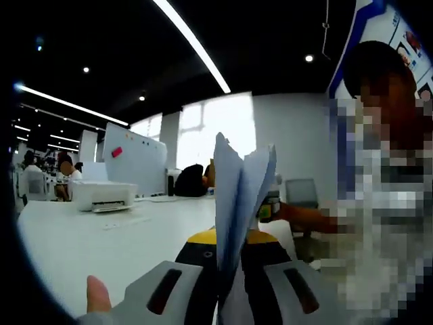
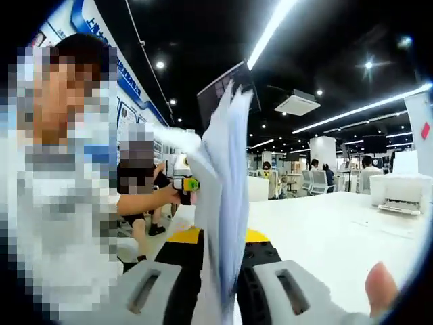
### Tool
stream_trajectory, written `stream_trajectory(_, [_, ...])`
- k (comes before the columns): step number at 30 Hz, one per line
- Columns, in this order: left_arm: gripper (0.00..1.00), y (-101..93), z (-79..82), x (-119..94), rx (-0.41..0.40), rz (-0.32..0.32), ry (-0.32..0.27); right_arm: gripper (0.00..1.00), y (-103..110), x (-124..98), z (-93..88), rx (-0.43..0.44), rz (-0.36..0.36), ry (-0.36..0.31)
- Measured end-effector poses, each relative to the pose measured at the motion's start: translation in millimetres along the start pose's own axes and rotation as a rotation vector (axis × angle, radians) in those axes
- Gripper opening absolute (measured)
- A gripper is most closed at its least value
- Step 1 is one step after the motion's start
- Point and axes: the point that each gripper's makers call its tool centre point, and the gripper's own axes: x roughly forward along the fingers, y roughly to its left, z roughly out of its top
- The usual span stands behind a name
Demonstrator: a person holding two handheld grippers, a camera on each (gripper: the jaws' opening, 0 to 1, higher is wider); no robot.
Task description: Organize the stack of printing papers by aligning and flattening the scattered papers on the table
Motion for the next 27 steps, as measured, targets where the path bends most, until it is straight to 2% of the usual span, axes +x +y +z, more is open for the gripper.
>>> stream_trajectory(3, [0.1, -0.6, 1.3, 1, -0.01, -0.008, -0.001, 0.06, -2, -1, 3.2, -0.002, -0.001, -0.011])
stream_trajectory(4, [0.06, -2.0, 2.2, 1, -0.005, -0.015, 0.002, 0.0, 0, -1, 8.0, -0.012, 0.002, -0.02])
stream_trajectory(6, [0.06, -3.9, 8.2, 2, 0.005, -0.024, -0.001, 0.0, 1, -3, 17.1, -0.009, 0.013, -0.03])
stream_trajectory(8, [0.06, -11.3, 15.3, 2, -0.012, -0.066, -0.023, 0.0, 3, -5, 21.5, -0.002, 0.028, -0.052])
stream_trajectory(9, [0.06, -11.7, 13.6, 1, -0.009, -0.066, -0.028, 0.0, 6, -6, 21.6, 0.027, 0.049, -0.075])
stream_trajectory(10, [0.06, -11.3, 10.6, 1, -0.008, -0.064, -0.024, 0.0, 5, -6, 15.7, 0.053, 0.046, -0.071])
stream_trajectory(11, [0.06, -12.0, 4.8, 1, -0.007, -0.068, -0.005, 0.0, 5, -5, 8.9, 0.053, 0.047, -0.053])
stream_trajectory(13, [0.06, -7.3, 3.7, 2, 0.023, -0.036, -0.008, 0.0, 1, -4, 8.5, 0.02, 0.022, -0.054])
stream_trajectory(14, [0.06, -7.1, 6.1, 1, 0.017, -0.04, -0.006, 0.0, 2, -3, 12.8, 0.013, 0.022, -0.054])
stream_trajectory(17, [0.06, -6.7, 25.3, -2, 0.014, -0.043, -0.053, 0.0, 5, -2, 32.1, -0.017, 0.036, -0.085])
stream_trajectory(19, [0.06, -4.4, 31.3, -2, 0.051, -0.021, -0.072, 0.0, 7, 0, 32.1, -0.024, 0.041, -0.089])
stream_trajectory(20, [0.07, -3.2, 30.1, -2, 0.079, -0.012, -0.075, 0.0, 7, 1, 27.5, -0.009, 0.049, -0.088])
stream_trajectory(21, [0.1, -4.1, 22.1, -3, 0.072, -0.015, -0.071, 0.03, 6, 1, 18.1, 0.013, 0.045, -0.076])
stream_trajectory(22, [0.14, -1.1, 10.0, -3, 0.022, -0.005, -0.033, 0.1, 0, 1, 8.1, 0.032, 0.02, -0.06])
stream_trajectory(23, [0.18, 1.2, -0.3, -3, -0.014, 0.004, 0.004, 0.11, -2, 2, 2.2, 0.024, 0.016, -0.053])
stream_trajectory(24, [0.18, 2.1, -4.2, -2, -0.028, 0.005, 0.015, 0.1, -2, 2, 0.9, 0.023, 0.015, -0.053])
stream_trajectory(25, [0.14, 2.4, -2.4, 1, -0.014, 0.005, 0.003, 0.07, -3, 3, 2.3, 0.027, 0.011, -0.056])
stream_trajectory(26, [0.07, -3.1, 0.9, 1, 0.013, -0.023, 0.006, 0.02, -2, 4, 7.1, 0.025, 0.012, -0.065])
stream_trajectory(27, [0.06, -3.7, 6.5, 3, 0.004, -0.012, 0.002, 0.0, 2, 5, 12.6, 0.013, 0.03, -0.064])
